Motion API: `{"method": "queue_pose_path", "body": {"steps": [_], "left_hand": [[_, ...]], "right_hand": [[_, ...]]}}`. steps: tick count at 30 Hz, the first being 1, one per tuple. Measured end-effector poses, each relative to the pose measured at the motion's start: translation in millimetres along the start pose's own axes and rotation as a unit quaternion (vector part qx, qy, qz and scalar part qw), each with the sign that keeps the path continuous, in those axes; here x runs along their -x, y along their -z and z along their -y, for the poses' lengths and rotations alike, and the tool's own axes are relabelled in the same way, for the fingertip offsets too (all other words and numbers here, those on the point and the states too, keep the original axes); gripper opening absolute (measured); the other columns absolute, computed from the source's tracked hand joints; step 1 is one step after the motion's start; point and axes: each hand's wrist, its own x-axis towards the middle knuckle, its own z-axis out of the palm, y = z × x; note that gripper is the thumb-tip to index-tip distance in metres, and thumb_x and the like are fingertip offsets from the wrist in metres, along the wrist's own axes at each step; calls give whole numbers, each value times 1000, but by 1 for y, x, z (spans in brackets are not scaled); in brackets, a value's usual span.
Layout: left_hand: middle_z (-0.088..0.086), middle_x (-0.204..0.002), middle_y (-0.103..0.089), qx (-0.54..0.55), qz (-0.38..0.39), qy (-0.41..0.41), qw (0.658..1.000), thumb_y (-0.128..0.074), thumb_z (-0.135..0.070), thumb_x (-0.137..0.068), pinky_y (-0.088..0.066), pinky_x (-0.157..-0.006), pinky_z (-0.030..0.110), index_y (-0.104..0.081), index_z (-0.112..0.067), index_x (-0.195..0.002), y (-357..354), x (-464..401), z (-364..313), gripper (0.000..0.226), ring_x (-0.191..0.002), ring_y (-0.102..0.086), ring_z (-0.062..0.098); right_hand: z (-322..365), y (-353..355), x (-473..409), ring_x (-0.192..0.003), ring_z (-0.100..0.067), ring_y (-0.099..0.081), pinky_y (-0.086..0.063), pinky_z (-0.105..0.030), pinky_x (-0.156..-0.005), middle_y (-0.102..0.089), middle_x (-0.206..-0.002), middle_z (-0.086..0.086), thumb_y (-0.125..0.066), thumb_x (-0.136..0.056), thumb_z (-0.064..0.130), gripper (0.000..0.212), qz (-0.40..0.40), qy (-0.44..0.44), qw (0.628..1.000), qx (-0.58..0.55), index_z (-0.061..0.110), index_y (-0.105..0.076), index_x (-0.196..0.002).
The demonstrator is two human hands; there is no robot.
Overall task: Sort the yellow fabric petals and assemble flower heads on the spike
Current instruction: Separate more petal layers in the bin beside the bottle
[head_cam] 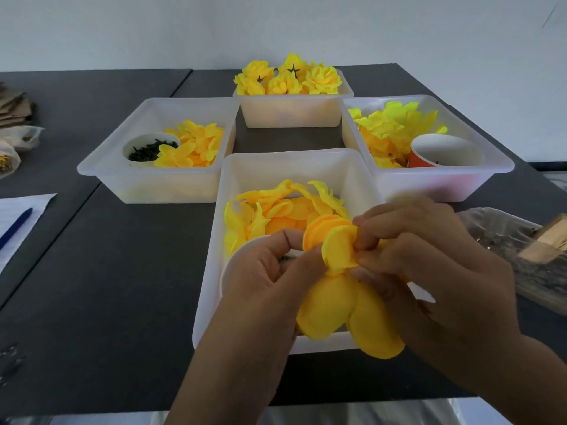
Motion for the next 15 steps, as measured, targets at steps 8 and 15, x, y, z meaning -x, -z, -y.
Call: {"method": "queue_pose_path", "body": {"steps": [8, 15], "left_hand": [[7, -96, -75, 119, -89, 0, 989, -65, -37, -65, -57, -57, 26, -74, -18, -90, -1, 4, 0, 33, -84, -74, 22], [7, -95, -76, 188, -187, -72, 962, -59, -32, -73, -58, -60, 23, -68, -12, -100, 4, 3, -2, 35, -83, -74, 18]], "right_hand": [[7, -2, 22, -102, -17, -57, -46, -32, -88, -64, -102, -2, -59, -92, 17, 14, -124, 154, 974, 108, 9, -62, -81], [2, -12, 21, -102, -5, -59, -45, -26, -85, -58, -95, 0, -41, -99, 36, 35, -248, -11, 965, -78, 6, -56, -88]]}}
